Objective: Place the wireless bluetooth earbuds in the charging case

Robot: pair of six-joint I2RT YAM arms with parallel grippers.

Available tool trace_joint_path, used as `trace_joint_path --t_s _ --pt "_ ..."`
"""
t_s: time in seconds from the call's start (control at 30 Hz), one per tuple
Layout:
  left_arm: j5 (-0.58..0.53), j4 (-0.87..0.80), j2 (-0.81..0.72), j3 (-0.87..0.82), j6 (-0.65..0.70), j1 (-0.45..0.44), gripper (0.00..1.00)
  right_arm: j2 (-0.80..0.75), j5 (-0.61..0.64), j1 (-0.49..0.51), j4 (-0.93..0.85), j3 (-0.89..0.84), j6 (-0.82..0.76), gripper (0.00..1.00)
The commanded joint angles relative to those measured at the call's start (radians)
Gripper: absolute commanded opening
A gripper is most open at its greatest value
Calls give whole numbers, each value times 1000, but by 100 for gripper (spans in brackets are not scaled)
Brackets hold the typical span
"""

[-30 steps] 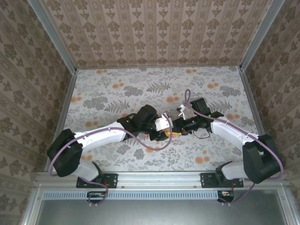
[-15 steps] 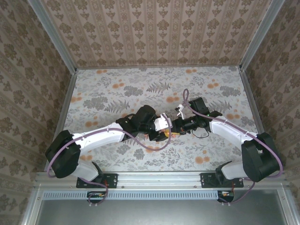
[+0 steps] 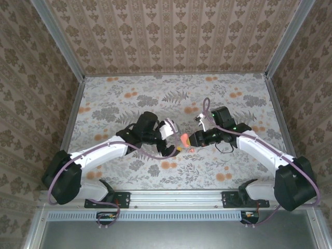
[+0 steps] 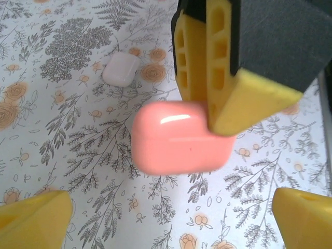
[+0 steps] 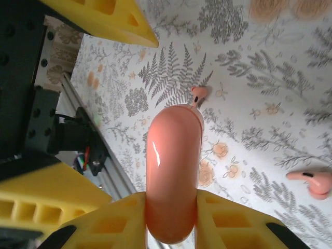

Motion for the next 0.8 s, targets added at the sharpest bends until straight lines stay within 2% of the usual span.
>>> trace_joint_path --t_s 0.0,0.17,0.23,0.4,0.5,0.77 --pt "179 20 -40 -38 -16 27 97 -53 38 5 41 -4 -152 25" --pt "183 79 -136 -99 9 43 91 -116 16 5 30 -15 -365 25" --pt "218 106 -178 -126 42 52 84 -138 -19 6 4 -15 -477 24" --pt "279 93 -210 -149 149 55 76 -164 -109 7 -51 -12 -737 21" --pt "327 88 -207 -155 204 51 69 -152 -151 16 -83 6 -838 19" --pt "329 37 -194 -135 259 34 64 -82 -103 82 -240 88 -1020 18"
